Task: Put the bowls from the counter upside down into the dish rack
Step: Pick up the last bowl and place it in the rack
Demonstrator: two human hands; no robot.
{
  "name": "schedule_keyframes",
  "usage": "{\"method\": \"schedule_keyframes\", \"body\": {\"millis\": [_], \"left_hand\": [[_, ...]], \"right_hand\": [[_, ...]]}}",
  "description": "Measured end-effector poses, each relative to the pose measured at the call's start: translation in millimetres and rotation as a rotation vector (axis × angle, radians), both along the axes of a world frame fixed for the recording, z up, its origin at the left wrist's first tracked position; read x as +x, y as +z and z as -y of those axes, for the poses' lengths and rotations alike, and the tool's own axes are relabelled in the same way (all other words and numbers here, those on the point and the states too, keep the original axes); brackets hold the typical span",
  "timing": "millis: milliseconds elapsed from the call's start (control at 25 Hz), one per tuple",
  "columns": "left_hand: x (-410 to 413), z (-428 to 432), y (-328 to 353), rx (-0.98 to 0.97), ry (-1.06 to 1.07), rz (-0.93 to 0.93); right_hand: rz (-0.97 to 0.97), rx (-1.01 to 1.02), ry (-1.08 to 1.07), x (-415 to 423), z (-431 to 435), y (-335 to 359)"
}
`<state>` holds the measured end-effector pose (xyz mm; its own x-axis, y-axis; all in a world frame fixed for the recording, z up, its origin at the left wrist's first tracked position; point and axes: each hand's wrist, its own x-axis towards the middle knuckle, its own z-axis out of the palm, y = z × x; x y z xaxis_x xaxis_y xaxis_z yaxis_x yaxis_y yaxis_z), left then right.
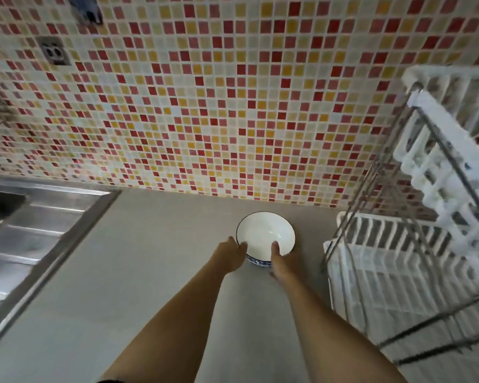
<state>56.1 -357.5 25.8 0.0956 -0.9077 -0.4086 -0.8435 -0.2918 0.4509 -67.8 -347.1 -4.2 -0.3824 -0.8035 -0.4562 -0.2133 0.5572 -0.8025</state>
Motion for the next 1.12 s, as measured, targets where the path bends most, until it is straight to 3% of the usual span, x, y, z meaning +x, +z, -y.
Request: {"method": "schedule_keyframes", "body": {"millis": [80,160,240,320,440,520,800,920,1120], "left_hand": [[-6,3,-12,0.038,-0.038,0.003],[-8,3,-22,0.09,-0.12,0.072],[-4,2,-23,0.085,-0.13,0.109],[5,4,-12,0.049,-0.022,0.019],[24,9,37,-0.063,0.352,-0.433],[40,3,84,-0.193,0.421,-0.552],[79,-64,209,-0.784,0.177,-0.671],[83,-99,250,-0.94,0.103,-0.76],[71,-151,314,-1.12,-0.057,-0.737]], "right_hand": [[0.15,0.046,0.01,-2,14,-28],[0.291,0.096,-0.038,1,0,9],[0.273,0.052,-0.074,1,-3,18],[0.261,-0.028,-0.057,9,-8,31],[0.23,-0.147,0.052,21,-7,63],[0.198,-0.232,0.148,26,-13,103],[0.041,-0.671,0.299,44,-59,237],[0.003,-0.883,0.316,49,-88,279],[-0.131,-1.155,0.356,19,-146,324]]}}
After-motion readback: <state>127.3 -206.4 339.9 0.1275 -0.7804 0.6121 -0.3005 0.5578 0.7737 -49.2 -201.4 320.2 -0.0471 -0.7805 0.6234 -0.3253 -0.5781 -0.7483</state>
